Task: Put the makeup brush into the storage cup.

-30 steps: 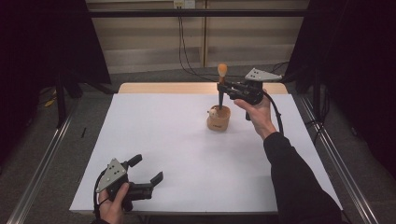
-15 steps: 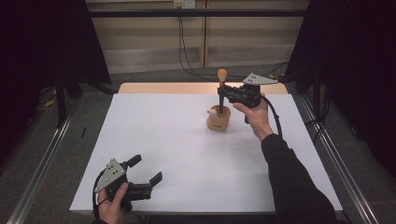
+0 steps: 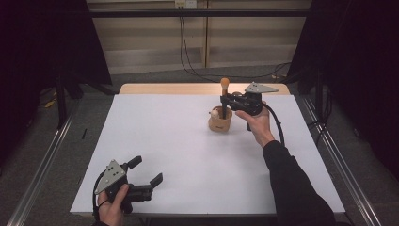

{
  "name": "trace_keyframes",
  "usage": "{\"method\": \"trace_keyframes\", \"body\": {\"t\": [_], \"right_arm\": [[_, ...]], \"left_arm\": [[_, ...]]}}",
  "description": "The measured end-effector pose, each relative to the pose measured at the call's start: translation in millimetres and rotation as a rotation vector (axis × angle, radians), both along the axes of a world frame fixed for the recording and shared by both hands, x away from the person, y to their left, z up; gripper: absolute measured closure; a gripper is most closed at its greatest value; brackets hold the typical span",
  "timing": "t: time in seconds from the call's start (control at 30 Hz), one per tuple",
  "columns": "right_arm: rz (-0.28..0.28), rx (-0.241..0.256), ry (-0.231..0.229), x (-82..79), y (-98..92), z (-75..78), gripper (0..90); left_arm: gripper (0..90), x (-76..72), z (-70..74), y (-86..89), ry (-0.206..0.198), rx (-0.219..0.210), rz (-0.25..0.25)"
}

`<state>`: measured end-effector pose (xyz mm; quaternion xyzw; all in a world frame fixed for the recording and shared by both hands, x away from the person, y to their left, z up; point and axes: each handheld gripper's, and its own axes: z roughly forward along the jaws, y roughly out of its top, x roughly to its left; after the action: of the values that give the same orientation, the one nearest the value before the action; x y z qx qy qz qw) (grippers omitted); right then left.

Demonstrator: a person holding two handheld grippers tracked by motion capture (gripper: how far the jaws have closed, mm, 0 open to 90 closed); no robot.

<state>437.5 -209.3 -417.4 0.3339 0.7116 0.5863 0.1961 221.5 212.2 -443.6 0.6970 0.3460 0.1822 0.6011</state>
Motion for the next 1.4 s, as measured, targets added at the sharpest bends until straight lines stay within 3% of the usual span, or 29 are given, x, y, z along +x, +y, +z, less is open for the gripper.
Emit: {"method": "trace_keyframes", "body": {"t": [0.7,1.17,1.4], "right_arm": [[-0.011,-0.008,0.050,-2.1,-1.9,-26.1,73.6],[-0.008,-0.002,0.057,1.4,-5.1,-26.7,72.6],[-0.013,-0.021,0.043,0.2,-6.8,-25.0,66.9]], "left_arm": [[1.6,2.5,0.5,1.7,0.000,-0.006,0.004],[1.6,6.4,-0.7,4.0,0.007,-0.020,0.002],[1.6,9.1,-1.3,1.5,0.013,-0.026,-0.006]]}}
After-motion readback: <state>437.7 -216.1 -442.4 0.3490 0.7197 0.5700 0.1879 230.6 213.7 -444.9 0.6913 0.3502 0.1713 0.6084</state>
